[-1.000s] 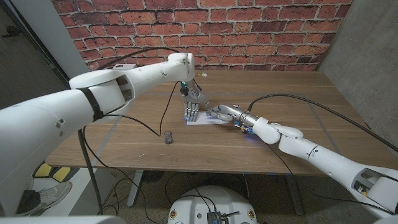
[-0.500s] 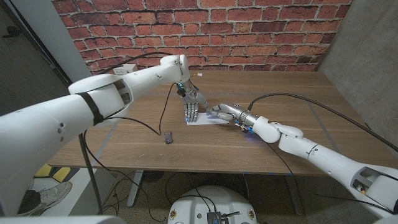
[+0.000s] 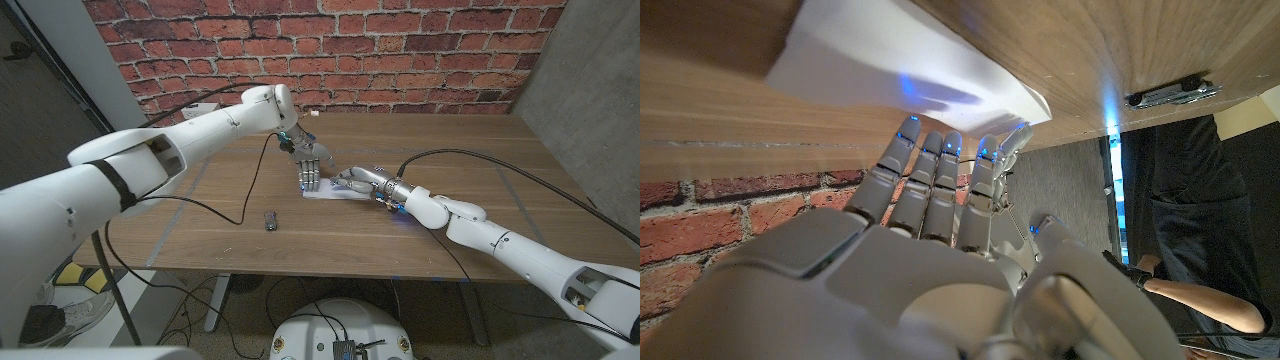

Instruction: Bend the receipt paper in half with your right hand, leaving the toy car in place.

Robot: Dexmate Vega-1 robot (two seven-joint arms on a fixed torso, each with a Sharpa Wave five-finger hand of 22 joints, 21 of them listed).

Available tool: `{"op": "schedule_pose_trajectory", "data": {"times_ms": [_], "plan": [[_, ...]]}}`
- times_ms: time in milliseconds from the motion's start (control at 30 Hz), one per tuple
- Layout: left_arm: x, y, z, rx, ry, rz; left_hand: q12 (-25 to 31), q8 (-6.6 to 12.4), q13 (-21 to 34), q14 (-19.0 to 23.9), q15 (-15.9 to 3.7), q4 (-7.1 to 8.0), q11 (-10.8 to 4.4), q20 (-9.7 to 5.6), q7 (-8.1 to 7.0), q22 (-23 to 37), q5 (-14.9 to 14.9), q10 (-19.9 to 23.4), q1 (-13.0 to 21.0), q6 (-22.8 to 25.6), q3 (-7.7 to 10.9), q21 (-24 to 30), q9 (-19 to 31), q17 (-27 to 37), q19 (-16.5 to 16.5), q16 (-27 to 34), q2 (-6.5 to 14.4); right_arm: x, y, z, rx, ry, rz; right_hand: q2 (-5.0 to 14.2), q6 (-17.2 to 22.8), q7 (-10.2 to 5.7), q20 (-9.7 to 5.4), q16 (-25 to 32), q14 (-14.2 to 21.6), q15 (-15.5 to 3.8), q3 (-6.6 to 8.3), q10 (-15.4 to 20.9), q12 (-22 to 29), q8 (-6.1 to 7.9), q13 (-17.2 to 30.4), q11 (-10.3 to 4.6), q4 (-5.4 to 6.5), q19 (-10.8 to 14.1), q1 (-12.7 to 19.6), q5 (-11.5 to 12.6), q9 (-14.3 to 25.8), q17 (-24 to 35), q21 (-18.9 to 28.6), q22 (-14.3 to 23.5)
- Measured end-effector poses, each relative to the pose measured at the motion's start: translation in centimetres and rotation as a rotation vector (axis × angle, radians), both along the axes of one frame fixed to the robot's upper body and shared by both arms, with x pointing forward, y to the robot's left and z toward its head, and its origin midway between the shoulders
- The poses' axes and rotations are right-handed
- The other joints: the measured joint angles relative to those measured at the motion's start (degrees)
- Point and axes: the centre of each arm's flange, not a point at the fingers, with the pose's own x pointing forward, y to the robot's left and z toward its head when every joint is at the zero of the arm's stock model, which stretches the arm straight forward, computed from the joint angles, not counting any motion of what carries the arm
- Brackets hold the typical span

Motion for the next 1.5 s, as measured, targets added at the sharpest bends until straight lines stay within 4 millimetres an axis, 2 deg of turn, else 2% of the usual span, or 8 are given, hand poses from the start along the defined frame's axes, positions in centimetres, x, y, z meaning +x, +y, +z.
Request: {"op": "schedule_pose_trajectory", "data": {"times_ms": [333,400,633,800,933,1200,1367,1500], "plan": [[-3.5,2.0,2.5,-0.247,-0.234,-0.129,-1.8,-2.27,0.8,-5.1,-0.34,-0.80,-0.58,0.46,-2.65,0.0,0.0,-5.9,0.9,-7.4,1.25,-1.5,0.3,0.5,-4.1,-1.1,0.2,-0.3,0.0,0.0,-0.001,-0.002,-0.002,0.00,0.0,0.00,0.00,-0.3,0.0,0.00,0.24,0.0,-0.3,0.00,0.0,0.00,-0.24,0.0,0.0,0.0,0.0,0.3,0.0,0.0],[-4.0,1.8,3.1,-0.305,-0.296,-0.163,-2.5,-2.86,0.8,-7.4,-0.54,-1.25,-0.91,0.96,-3.61,0.0,0.0,-8.8,1.1,-10.4,1.70,-2.4,-0.1,0.5,-5.8,-1.6,0.5,-0.4,0.1,0.1,0.001,-0.002,0.000,0.00,0.0,0.00,0.00,-0.3,0.0,0.00,0.24,0.0,-0.3,0.00,0.0,0.00,-0.24,0.0,0.0,0.0,0.0,0.3,0.0,0.0],[-5.9,3.9,2.8,-0.476,-0.450,-0.197,-3.7,-3.30,-0.2,-18.6,0.19,-2.78,-1.68,2.13,-7.82,-0.1,0.0,-20.6,1.8,-22.4,2.78,-5.6,-2.3,-0.2,-11.8,-3.0,-0.2,-0.9,0.0,0.6,0.051,0.018,0.020,0.06,0.0,-0.02,0.00,-0.3,0.0,0.00,0.62,0.0,-0.5,-0.14,0.0,-0.02,-0.61,0.0,0.4,0.0,0.0,0.3,-0.1,0.0],[-6.5,5.1,2.0,-0.543,-0.496,-0.192,-3.7,-3.30,-0.9,-22.5,0.18,-3.09,-1.87,2.44,-9.09,-0.2,0.0,-24.0,1.8,-25.5,3.08,-6.5,-2.8,-0.5,-13.9,-3.2,-0.2,-1.3,-0.3,1.2,0.120,0.043,0.050,0.59,-1.0,-0.31,0.02,-0.3,-0.2,0.21,1.43,-0.9,-0.8,-0.44,0.0,-0.19,-1.42,0.0,1.8,0.0,0.0,0.3,-0.2,0.0],[-7.0,6.2,1.7,-0.632,-0.565,-0.191,-3.7,-3.30,-1.4,-25.2,-0.32,-3.78,-1.94,2.33,-9.85,-0.2,0.0,-26.0,2.1,-26.8,3.33,-7.3,-3.1,-0.8,-15.0,-3.4,-0.5,-1.8,-0.8,2.1,0.225,0.072,0.084,1.16,-3.1,-0.62,0.64,-0.9,-2.3,0.26,1.79,-3.2,-1.3,-0.85,0.0,-0.48,-3.18,-1.3,3.7,-0.3,0.0,0.4,-0.7,0.0],[-7.3,8.6,0.2,-0.772,-0.645,-0.184,-3.7,-3.52,-3.4,-31.9,-1.20,-5.70,-3.30,1.19,-12.63,-0.6,0.0,-31.8,2.5,-32.3,4.12,-9.5,-3.7,-1.5,-17.8,-3.6,-1.0,-2.4,-2.3,3.8,0.431,0.117,0.139,0.15,-8.8,-1.56,2.08,-1.9,-6.3,0.51,1.42,-8.4,-1.8,-1.07,0.0,-1.36,-5.86,-4.1,5.6,-0.9,0.0,0.8,-1.9,-0.3],[-7.2,10.2,-1.0,-0.853,-0.667,-0.179,-3.7,-3.52,-4.8,-35.9,-1.68,-6.60,-4.06,-0.26,-14.10,-0.7,0.0,-35.4,2.8,-36.0,4.41,-10.7,-4.0,-1.8,-19.2,-3.6,-1.2,-2.6,-3.4,4.5,0.555,0.143,0.161,-0.16,-11.4,-1.95,3.22,-2.0,-7.9,0.93,0.69,-11.0,-1.8,-1.28,0.0,-1.72,-6.58,-5.3,5.9,-0.9,0.0,0.7,-2.3,-0.3],[-6.3,11.7,-2.6,-0.865,-0.649,-0.131,-3.7,-3.52,-5.8,-38.7,-1.83,-7.11,-4.85,-1.41,-14.20,-0.7,0.0,-37.3,3.5,-37.9,4.55,-11.5,-4.0,-1.8,-20.4,-3.8,-1.3,-2.6,-3.8,4.8,0.614,0.162,0.176,-1.16,-12.5,-2.08,3.79,-2.4,-9.0,1.36,0.47,-11.7,-1.8,-1.28,0.0,-1.64,-6.80,-5.8,5.5,-0.9,0.0,0.6,-2.5,-0.3]]}}
